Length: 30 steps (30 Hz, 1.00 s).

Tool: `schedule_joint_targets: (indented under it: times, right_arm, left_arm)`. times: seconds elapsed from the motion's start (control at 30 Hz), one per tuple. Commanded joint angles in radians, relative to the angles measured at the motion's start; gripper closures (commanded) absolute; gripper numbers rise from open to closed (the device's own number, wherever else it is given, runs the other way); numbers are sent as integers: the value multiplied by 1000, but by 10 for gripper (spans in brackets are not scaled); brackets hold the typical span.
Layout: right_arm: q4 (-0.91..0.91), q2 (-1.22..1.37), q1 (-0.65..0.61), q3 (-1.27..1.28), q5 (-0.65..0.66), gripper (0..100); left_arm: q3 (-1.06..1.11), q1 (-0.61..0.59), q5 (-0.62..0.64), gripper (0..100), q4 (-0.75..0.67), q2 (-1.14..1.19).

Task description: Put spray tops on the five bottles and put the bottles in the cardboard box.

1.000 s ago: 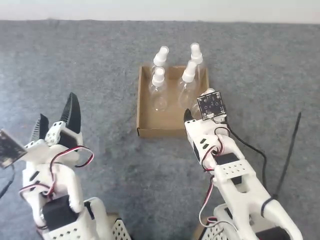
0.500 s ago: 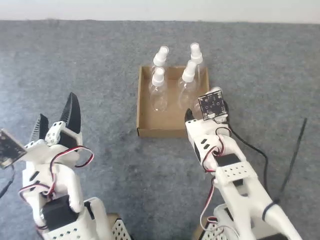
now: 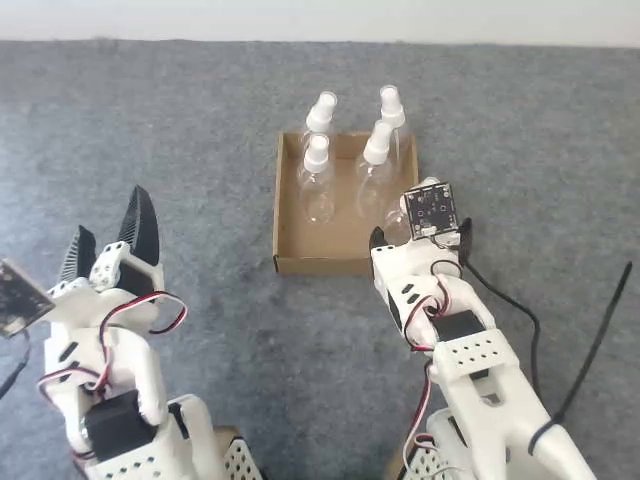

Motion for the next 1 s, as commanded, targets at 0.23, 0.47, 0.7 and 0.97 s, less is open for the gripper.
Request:
schedule_joint_targets:
  times: [0.23, 0.47, 0.7, 0.97]
  right_arm:
    - [94, -47, -50, -101, -2, 543]
    - [137, -45, -51, -127, -3, 540]
    - [142, -45, -51, -127, -3, 485]
    - [242, -56, -51, -152, -3, 484]
  left_arm:
    - [-42, -3, -12, 717, -32, -3]
    - [-42, -3, -12, 717, -32, -3]
    - [-42, -3, -12, 717, -32, -3]
    - [-42, -3, -12, 717, -32, -3]
